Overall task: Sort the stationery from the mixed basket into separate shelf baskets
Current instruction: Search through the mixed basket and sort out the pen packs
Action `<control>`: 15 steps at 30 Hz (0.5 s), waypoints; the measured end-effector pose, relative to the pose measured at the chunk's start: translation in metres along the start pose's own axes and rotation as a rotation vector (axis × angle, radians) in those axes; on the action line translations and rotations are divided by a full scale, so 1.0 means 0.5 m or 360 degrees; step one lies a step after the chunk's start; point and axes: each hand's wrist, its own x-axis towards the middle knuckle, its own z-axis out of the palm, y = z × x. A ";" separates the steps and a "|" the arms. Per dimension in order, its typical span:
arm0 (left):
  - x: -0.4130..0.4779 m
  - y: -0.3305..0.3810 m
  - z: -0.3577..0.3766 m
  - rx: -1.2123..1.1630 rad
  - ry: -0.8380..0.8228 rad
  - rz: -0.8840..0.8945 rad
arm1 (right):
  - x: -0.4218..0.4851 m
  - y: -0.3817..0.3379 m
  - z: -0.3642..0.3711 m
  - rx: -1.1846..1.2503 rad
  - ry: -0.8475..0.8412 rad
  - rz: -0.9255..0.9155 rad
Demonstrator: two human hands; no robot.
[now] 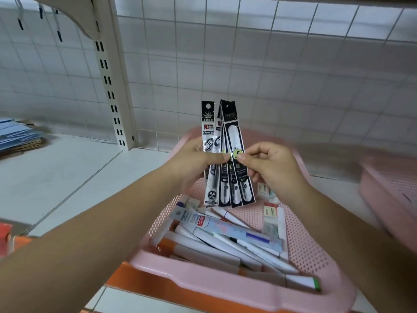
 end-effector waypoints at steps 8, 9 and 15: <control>-0.003 -0.002 0.007 0.0225 -0.0051 0.0220 | 0.003 -0.006 0.013 0.0219 0.0000 0.0127; -0.002 -0.003 0.007 0.0219 -0.0051 0.0225 | 0.004 -0.006 0.014 0.0261 0.0019 0.0154; 0.008 -0.008 0.002 0.0245 -0.0032 0.0199 | 0.007 -0.003 0.017 0.0341 -0.0019 0.0185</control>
